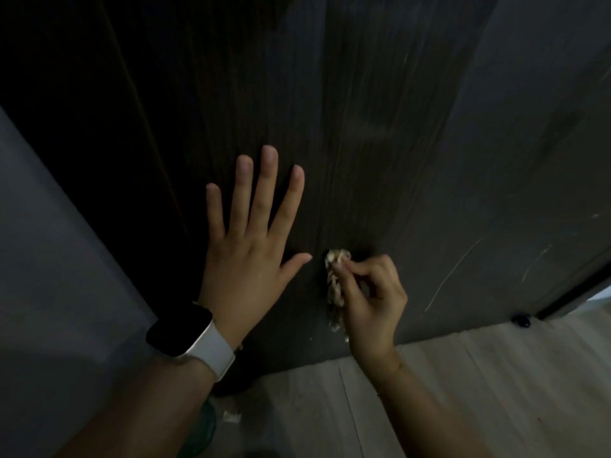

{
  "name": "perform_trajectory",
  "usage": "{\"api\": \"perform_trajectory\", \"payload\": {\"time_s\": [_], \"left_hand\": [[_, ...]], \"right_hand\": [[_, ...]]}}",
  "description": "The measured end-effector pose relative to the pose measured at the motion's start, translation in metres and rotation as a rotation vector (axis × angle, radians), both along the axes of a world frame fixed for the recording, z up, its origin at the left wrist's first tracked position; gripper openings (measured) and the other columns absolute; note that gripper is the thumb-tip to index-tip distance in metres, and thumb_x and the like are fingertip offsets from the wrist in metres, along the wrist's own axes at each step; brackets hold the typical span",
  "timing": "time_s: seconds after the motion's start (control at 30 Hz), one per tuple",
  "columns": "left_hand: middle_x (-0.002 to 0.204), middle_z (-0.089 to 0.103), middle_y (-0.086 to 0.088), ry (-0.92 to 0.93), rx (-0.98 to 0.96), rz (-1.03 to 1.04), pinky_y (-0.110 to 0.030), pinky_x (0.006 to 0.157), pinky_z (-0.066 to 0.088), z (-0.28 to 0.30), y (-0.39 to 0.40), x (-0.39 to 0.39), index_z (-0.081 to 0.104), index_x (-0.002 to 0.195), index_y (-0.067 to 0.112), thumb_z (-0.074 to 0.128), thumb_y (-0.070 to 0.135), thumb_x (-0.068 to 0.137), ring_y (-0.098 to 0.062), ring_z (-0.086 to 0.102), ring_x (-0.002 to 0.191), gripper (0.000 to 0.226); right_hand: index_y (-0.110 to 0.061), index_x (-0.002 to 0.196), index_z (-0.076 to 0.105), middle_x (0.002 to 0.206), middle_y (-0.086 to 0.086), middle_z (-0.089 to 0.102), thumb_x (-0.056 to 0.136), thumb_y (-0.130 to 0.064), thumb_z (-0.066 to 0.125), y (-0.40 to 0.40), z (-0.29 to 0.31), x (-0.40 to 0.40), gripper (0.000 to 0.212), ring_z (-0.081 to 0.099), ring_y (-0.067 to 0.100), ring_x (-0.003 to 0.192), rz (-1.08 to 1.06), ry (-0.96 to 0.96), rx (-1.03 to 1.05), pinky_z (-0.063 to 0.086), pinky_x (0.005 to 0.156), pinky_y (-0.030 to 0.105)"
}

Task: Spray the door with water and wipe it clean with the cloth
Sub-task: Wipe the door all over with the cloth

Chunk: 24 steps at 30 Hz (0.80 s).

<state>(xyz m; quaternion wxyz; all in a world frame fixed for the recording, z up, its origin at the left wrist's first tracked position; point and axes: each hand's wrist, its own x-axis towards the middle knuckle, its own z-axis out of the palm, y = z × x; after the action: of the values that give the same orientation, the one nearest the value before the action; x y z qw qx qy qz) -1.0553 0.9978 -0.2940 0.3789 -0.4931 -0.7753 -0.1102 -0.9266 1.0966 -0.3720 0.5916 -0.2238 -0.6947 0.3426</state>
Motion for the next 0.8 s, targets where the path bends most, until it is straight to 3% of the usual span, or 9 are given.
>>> {"api": "perform_trajectory", "payload": {"time_s": [0.13,0.27,0.4,0.53,0.7,0.8], "left_hand": [[0.157,-0.016,-0.015,0.009,-0.005,0.008,-0.049,0.115,-0.022,0.002,0.000,0.002,-0.009,0.157,0.016,0.061,0.060,0.079,-0.033,-0.019,0.146,0.114],[0.157,-0.009,-0.018,0.019,-0.009,0.001,-0.050,0.114,-0.020,0.005,-0.001,0.004,-0.004,0.157,0.014,0.058,0.060,0.081,-0.035,-0.012,0.145,0.108],[0.156,-0.009,-0.019,0.019,-0.007,0.001,-0.049,0.114,-0.021,0.006,-0.001,0.004,-0.003,0.156,0.013,0.060,0.060,0.081,-0.039,-0.008,0.145,0.109],[0.157,-0.009,-0.019,0.019,-0.007,0.001,-0.049,0.114,-0.021,0.006,-0.001,0.003,-0.004,0.157,0.013,0.057,0.060,0.082,-0.038,-0.009,0.145,0.108],[0.157,-0.009,-0.018,0.006,0.005,-0.008,-0.049,0.115,-0.022,0.006,-0.002,0.002,-0.005,0.156,0.014,0.061,0.060,0.080,-0.034,-0.013,0.145,0.111],[0.157,-0.010,-0.017,0.000,0.000,-0.023,-0.050,0.115,-0.020,0.006,-0.002,0.002,-0.009,0.154,0.017,0.063,0.061,0.080,-0.033,-0.015,0.145,0.113]], "right_hand": [[-0.015,0.071,0.065,0.074,0.000,0.060,0.081,0.002,0.073,-0.012,-0.086,0.002,0.022,0.059,0.014,0.072,-0.021,-0.065,-0.351,0.047,0.067,0.023],[-0.018,0.072,0.066,0.072,-0.005,0.068,0.083,0.000,0.073,-0.020,-0.127,0.002,0.022,0.064,0.009,0.070,-0.071,-0.094,-0.698,0.052,0.071,0.031],[-0.014,0.073,0.067,0.073,-0.002,0.070,0.083,0.001,0.071,-0.020,-0.087,-0.003,0.018,0.065,0.006,0.070,-0.058,0.034,-0.650,0.051,0.069,0.018],[-0.009,0.074,0.066,0.077,0.008,0.068,0.083,0.003,0.072,-0.009,-0.061,-0.007,0.016,0.065,0.013,0.075,-0.019,0.129,-0.505,0.053,0.072,0.018],[-0.015,0.068,0.063,0.067,-0.002,0.068,0.082,0.003,0.072,-0.013,-0.134,0.003,0.024,0.062,0.005,0.065,-0.055,-0.022,-0.775,0.051,0.069,0.030],[-0.010,0.071,0.064,0.063,-0.001,0.068,0.084,0.000,0.071,-0.012,-0.154,0.008,0.019,0.062,0.005,0.056,-0.055,-0.098,-0.912,0.053,0.062,0.039]]}}
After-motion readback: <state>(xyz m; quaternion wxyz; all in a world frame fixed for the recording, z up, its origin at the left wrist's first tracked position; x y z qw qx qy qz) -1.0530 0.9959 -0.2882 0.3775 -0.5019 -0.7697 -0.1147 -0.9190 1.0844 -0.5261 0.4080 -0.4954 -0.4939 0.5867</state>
